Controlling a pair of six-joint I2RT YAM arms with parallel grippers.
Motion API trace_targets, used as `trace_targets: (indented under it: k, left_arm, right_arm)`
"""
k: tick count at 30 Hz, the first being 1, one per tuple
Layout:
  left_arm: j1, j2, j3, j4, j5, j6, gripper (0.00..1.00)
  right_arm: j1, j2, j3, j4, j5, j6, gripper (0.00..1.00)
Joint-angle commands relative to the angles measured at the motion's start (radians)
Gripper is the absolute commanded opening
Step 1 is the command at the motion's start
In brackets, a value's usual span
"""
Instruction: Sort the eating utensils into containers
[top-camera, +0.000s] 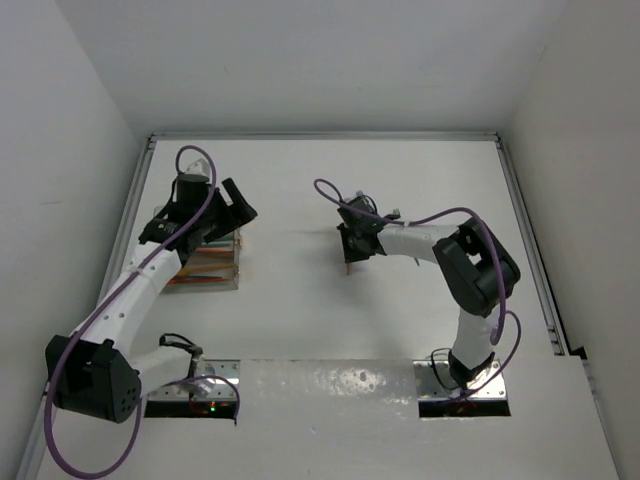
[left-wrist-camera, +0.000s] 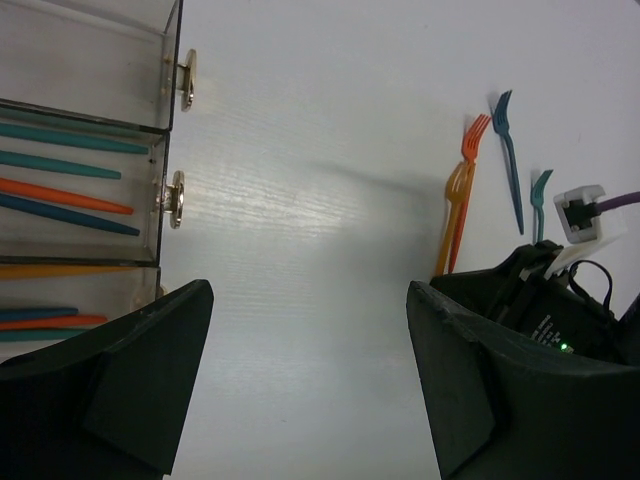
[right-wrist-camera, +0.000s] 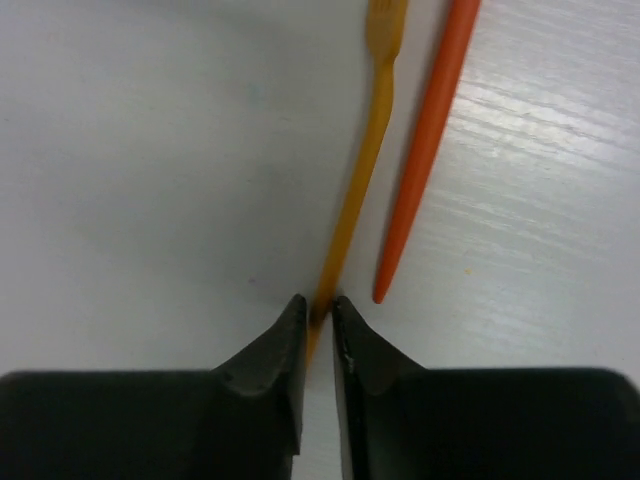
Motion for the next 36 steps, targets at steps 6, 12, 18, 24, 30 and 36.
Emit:
trace_targets:
  k: [6,12,18,24,30,36]
  left_arm:
    - [-0.023,0.067,0.007,0.076,0.067,0.028,0.77]
    - [-0.185,0.139,0.004,0.180,0.139,-0.013,0.77]
    - [-0.277,0.233,0.047,0.264,0.165,-0.084,0.77]
    - [-0.370,0.360,0.145,0.290,0.157,-0.125,0.77]
    - [-0.411,0.411,0.164,0.339,0.128,-0.199,0.74]
    - [-0.428,0.431,0.170,0.361,0.093,-0.254,0.62]
  right_arm:
    - [0.020,0.019,-0.010,0.012,0.013,0.015,0.00]
    - [0.021,-0.134,-0.079,0.074,-0.051,-0.049,0.00]
    - [0.030,-0.308,-0.133,0.105,-0.102,-0.101,0.00]
    - [0.050,-0.414,-0.145,0.095,-0.154,-0.121,0.00]
    - [0.061,-0.463,-0.149,0.079,-0.166,-0.124,0.00]
    - [0.064,-0.498,-0.165,0.076,-0.171,-0.118,0.00]
